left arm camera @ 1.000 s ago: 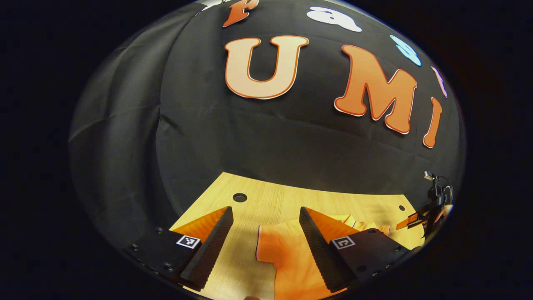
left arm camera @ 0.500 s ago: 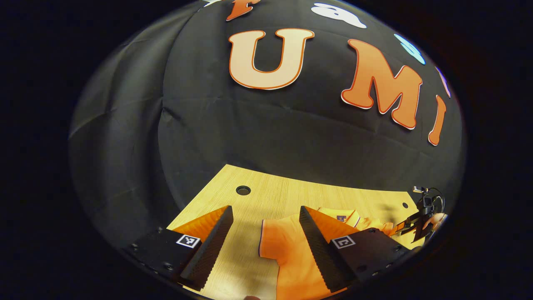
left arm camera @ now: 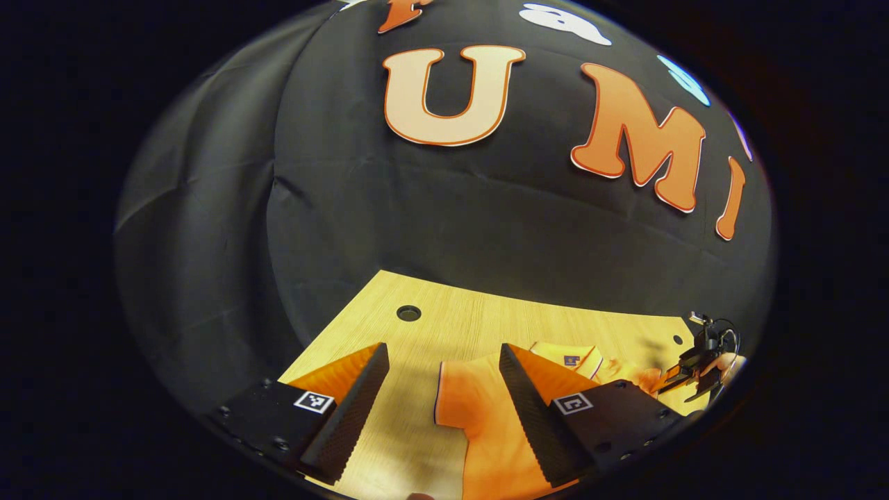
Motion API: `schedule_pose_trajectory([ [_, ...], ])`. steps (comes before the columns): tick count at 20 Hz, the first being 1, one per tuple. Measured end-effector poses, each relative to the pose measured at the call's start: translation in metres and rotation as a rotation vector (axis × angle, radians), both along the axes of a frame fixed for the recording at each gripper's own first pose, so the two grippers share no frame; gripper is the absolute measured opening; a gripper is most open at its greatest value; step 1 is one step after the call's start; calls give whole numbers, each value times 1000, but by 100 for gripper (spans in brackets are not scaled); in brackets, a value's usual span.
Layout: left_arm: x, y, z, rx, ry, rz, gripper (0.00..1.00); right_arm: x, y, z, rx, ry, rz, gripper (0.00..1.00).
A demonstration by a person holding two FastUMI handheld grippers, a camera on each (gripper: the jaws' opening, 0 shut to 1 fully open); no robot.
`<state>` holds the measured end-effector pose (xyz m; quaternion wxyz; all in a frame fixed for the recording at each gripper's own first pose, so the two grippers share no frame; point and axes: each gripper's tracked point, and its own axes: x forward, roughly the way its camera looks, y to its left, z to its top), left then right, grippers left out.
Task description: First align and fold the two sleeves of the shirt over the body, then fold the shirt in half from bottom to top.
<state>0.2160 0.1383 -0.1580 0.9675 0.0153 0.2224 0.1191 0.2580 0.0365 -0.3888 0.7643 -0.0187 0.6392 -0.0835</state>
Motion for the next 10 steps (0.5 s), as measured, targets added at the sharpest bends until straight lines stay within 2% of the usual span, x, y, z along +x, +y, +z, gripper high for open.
schedule_pose_trajectory([
  [1, -2, -1, 0, 5, 1, -4, 99, 0, 0, 1, 8, -10, 18, 36],
  [3, -9, -2, 0, 9, 5, -9, 98, 1, 0, 2, 22, -38, 45, 18],
  [5, -15, -3, 1, -1, 5, -13, 98, 2, 3, 3, 47, -54, 60, 18],
  [6, -17, -2, 0, -4, 6, -13, 98, 5, 12, 5, 80, -76, 21, 18],
  [7, -20, -1, 1, -5, 6, -14, 98, 0, 13, 2, 93, -60, 27, 0],
  [10, -30, 3, 8, 5, -4, -19, 98, 1, 13, 11, 71, -102, 66, 0],
])
